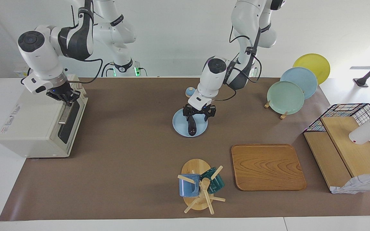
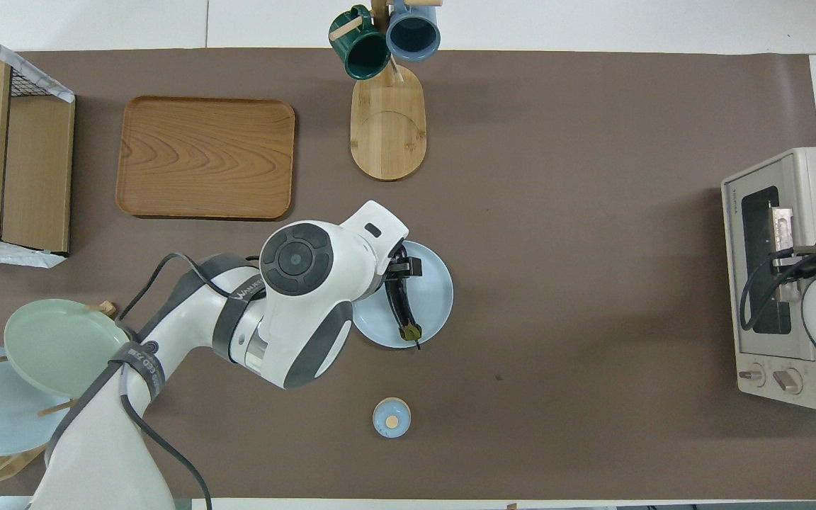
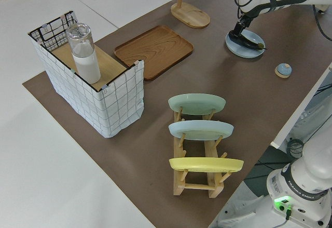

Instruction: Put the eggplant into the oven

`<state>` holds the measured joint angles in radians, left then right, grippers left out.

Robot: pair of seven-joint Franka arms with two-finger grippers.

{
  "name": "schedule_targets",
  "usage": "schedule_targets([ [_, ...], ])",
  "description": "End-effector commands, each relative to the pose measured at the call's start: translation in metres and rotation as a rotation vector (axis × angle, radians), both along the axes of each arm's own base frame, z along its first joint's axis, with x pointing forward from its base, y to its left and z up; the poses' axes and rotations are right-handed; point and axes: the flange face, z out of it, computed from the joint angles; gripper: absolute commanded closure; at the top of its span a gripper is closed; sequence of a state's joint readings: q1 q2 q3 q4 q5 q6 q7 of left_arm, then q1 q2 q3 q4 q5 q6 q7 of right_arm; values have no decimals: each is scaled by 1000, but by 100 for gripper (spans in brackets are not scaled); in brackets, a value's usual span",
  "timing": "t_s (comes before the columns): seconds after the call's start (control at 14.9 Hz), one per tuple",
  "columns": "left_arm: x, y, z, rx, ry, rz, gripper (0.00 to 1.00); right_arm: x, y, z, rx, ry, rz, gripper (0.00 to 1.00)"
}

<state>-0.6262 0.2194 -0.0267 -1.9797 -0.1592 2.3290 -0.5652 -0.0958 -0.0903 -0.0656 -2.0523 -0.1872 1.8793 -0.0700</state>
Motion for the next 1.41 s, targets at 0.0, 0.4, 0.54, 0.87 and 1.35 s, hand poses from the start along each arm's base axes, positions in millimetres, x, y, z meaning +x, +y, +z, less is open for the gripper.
schedule_targets([
  [0.0,41,50,44,10,34,12,0,-5,0,-2,-40,-3,40,100],
  [0.4,102,206,112,69,44,-70,0,-3,-2,-12,-51,5,71,100],
  [0.54,97,230,133,86,30,-98,0,-6,-2,-19,-49,13,69,100],
  [0.87,75,265,175,149,30,-122,0,-7,9,-40,-32,-19,88,100],
  [1.35,44,279,215,216,84,-158,0,5,65,-77,-22,-60,109,100],
])
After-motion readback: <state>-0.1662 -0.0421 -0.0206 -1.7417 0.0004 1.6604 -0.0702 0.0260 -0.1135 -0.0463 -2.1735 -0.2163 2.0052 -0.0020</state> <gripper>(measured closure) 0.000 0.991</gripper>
